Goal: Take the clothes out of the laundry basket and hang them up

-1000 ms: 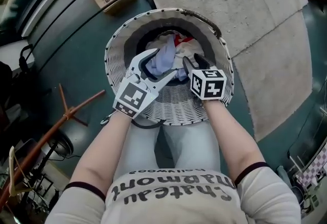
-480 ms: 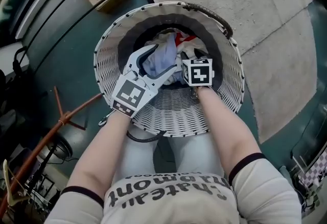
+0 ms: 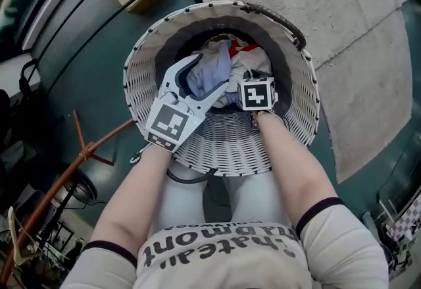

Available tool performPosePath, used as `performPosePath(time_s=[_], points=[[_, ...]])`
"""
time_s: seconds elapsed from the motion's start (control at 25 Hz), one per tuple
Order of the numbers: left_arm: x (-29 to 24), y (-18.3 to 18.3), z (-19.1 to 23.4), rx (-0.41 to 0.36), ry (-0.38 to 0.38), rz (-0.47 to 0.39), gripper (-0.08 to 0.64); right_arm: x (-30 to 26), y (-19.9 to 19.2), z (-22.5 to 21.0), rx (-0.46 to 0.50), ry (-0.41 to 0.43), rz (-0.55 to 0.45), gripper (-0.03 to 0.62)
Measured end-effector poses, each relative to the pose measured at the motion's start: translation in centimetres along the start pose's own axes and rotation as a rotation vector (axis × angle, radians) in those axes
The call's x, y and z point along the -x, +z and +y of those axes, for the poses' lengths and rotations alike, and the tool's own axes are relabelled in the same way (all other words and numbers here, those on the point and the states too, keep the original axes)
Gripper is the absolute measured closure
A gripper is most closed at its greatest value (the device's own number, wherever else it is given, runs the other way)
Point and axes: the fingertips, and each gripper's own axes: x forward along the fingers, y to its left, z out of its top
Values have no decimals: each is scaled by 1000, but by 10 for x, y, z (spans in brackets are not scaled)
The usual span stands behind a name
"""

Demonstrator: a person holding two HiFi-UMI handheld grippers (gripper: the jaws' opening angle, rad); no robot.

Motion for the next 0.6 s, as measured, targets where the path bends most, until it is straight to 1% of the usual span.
performPosePath(time_s=[0.16,0.36,0.48,0.6], points=[[13,24,-1,15,30,-15,239,48,25,20,-39,93,-76,551],[47,62,-9,40,62,-28,239,125,47,41,-25,174,-143,552],[70,86,-14,40,77,-32,238,171,56,54,13,223,-175,554],[94,112,-19,28,82,-38,238,222,69,69,87,281,-206,554]])
